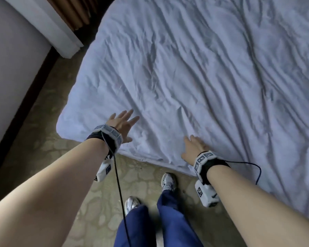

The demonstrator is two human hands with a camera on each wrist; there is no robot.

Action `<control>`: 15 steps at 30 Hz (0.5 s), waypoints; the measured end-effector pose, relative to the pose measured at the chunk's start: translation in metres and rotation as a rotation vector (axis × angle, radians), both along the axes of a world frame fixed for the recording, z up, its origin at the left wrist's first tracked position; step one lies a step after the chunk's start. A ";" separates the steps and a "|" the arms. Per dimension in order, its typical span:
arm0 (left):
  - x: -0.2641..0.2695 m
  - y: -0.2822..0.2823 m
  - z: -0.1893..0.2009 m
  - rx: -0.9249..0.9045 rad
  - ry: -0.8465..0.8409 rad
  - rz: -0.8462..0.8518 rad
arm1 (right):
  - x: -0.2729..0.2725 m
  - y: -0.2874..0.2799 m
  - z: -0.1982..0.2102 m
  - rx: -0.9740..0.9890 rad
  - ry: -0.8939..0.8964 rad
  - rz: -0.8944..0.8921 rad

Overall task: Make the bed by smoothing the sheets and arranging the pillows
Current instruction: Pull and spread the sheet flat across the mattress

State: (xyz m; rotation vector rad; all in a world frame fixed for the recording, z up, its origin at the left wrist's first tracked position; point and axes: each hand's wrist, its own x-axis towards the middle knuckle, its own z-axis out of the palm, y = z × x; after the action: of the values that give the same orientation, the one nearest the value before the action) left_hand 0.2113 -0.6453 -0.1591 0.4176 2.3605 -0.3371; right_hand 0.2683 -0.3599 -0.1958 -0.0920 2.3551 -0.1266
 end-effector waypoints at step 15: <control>-0.039 -0.097 -0.176 0.254 0.098 -0.439 | 0.015 -0.118 -0.142 0.257 0.350 -0.177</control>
State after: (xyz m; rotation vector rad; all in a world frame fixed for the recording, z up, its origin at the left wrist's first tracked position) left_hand 0.1725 -0.7424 -0.3350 1.0686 2.4001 -0.2615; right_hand 0.2834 -0.4780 -0.3383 0.2380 2.7047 0.1171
